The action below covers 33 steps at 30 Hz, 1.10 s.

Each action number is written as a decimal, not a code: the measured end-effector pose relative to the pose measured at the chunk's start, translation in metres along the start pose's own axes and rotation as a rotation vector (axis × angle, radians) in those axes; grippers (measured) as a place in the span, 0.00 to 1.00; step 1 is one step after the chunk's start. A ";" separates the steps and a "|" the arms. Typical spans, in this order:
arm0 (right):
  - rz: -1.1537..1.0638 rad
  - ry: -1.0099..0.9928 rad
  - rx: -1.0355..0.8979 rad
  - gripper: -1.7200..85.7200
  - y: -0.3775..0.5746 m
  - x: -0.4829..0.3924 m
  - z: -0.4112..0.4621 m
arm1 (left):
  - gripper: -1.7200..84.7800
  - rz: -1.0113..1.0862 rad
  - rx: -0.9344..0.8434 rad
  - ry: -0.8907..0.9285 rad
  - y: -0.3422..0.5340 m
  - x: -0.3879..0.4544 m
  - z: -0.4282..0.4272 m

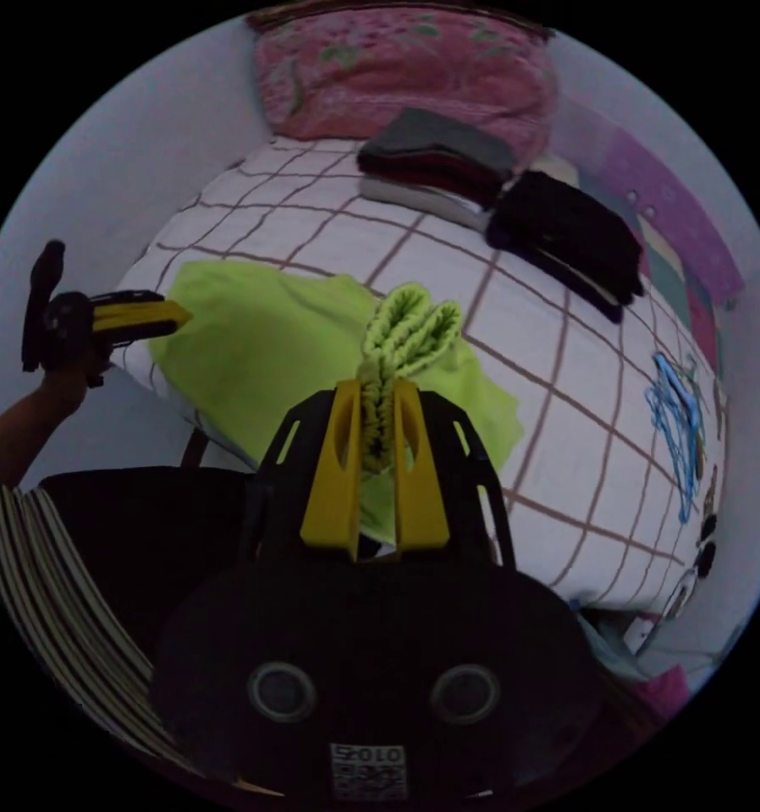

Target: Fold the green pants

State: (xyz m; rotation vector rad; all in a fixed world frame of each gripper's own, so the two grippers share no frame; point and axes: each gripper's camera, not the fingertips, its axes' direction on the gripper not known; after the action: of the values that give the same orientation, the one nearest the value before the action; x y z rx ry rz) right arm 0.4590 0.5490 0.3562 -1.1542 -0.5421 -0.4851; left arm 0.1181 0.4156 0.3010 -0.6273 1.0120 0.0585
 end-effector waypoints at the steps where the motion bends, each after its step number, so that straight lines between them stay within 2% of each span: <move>1: -0.020 -0.009 -0.025 0.10 -0.006 -0.012 0.018 | 0.02 -0.004 -0.009 -0.003 0.009 -0.010 -0.001; 6: -0.015 -0.005 -0.079 0.10 -0.014 -0.028 0.063 | 0.02 -0.030 -0.029 -0.014 0.043 -0.046 -0.009; 11: 0.035 -0.023 -0.057 0.10 -0.010 -0.016 0.052 | 0.02 -0.081 -0.023 -0.013 0.072 -0.076 -0.021; 17: -0.088 -0.001 -0.058 0.10 -0.029 -0.041 0.063 | 0.02 -0.112 -0.004 0.011 0.083 -0.090 -0.036; 22: -0.199 0.012 -0.161 0.10 -0.056 -0.062 0.135 | 0.02 -0.092 -0.005 0.020 0.084 -0.095 -0.049; 24: -0.231 -0.046 -0.155 0.10 -0.064 -0.064 0.151 | 0.02 -0.078 -0.006 0.023 0.084 -0.096 -0.054; 28: -0.264 -0.395 -0.155 0.10 -0.071 -0.050 0.164 | 0.02 -0.023 -0.009 0.027 0.077 -0.097 -0.064; 33: -0.194 -0.329 0.037 0.10 -0.027 0.005 0.137 | 0.02 0.017 0.046 0.073 0.062 -0.102 -0.074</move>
State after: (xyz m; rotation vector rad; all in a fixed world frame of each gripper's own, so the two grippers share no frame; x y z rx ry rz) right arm 0.4259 0.6689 0.4206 -1.1583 -0.9511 -0.4503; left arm -0.0147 0.4529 0.3264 -0.5823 1.0861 0.0269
